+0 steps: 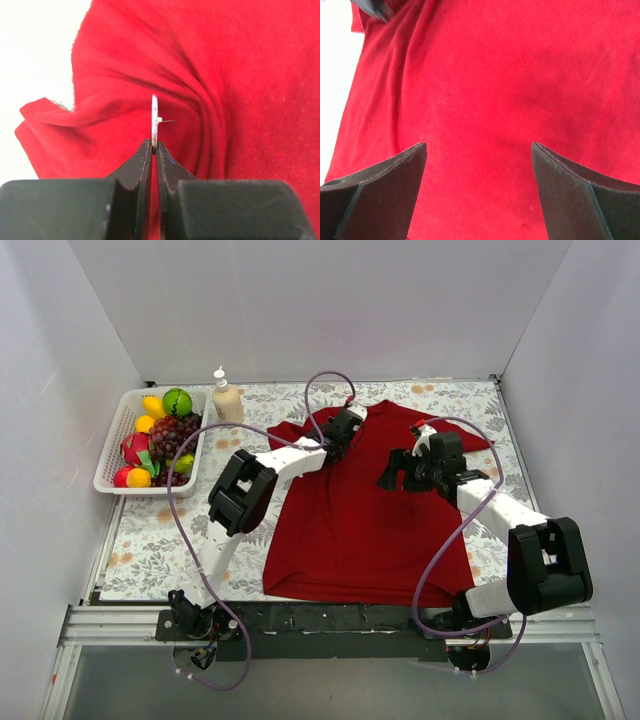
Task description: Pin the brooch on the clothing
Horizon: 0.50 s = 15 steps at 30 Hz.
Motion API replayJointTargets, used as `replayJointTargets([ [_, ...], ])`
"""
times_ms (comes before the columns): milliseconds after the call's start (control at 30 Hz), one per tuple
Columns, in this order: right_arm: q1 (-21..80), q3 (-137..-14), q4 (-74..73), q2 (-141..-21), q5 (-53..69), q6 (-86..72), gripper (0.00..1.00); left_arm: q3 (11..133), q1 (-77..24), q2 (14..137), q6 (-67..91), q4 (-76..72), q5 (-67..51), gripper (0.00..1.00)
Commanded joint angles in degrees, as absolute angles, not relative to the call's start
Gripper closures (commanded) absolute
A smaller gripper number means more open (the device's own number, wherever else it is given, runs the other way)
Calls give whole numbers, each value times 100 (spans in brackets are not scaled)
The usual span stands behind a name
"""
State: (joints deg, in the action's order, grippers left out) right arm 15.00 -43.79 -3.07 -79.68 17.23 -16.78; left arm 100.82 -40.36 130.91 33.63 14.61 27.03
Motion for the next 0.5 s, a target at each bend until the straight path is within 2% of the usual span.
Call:
replayJointTargets([
  [0, 1503, -4807, -105, -8024, 1617, -1749, 8, 10528, -4289, 13437, 2796, 1714, 3584, 100],
  [467, 1433, -4939, -343, -7928, 1292, -1740, 7, 11056, -4517, 14396, 1978, 1960, 4561, 100],
])
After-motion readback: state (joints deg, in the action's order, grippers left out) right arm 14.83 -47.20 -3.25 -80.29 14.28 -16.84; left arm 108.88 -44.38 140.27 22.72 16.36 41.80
